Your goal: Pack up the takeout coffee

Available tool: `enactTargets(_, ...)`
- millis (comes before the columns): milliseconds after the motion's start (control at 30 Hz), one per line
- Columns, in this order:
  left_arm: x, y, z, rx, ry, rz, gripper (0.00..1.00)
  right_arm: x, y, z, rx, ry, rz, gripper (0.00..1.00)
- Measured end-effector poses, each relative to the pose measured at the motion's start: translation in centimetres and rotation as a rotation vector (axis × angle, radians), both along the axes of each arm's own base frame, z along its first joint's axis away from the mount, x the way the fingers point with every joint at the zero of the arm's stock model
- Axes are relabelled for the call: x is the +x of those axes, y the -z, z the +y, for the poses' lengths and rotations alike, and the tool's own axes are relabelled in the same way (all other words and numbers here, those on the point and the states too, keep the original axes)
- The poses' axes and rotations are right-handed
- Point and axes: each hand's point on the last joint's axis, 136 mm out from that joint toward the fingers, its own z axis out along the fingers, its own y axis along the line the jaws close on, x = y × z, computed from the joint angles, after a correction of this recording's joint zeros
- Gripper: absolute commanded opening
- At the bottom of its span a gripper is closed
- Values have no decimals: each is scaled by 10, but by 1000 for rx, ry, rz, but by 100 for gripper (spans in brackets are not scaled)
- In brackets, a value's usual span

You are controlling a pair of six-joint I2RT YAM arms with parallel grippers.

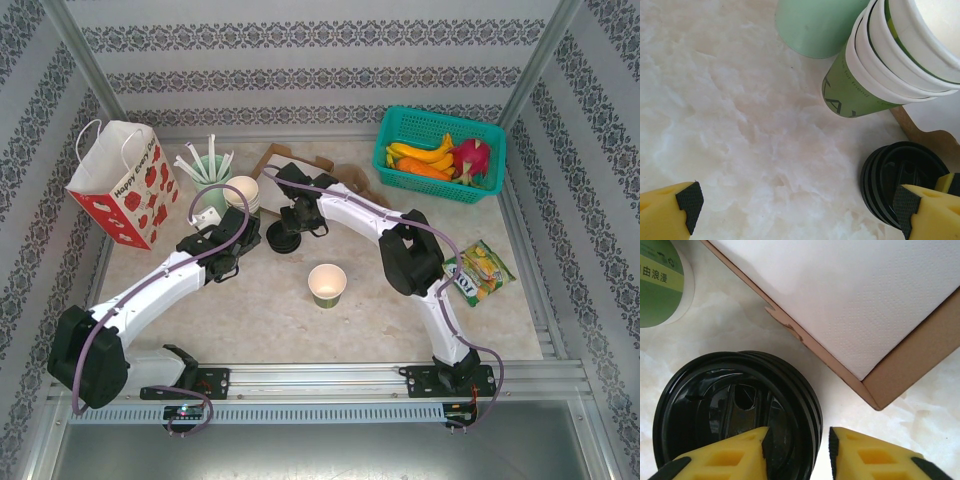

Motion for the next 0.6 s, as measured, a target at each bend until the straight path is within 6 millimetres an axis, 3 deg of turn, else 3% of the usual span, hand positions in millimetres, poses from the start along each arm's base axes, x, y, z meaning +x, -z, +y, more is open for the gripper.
enactTargets(333, 2, 1, 0, 0, -4, 9, 99, 2, -2, -1, -41, -25, -36, 21)
enactTargets(500, 2, 1, -2, -7, 5, 13, 99, 3, -3, -2, -55, -33, -48, 33)
enactTargets(600, 2, 2, -3, -10, 12, 16, 99, 3, -3, -2, -59, -44, -50, 35)
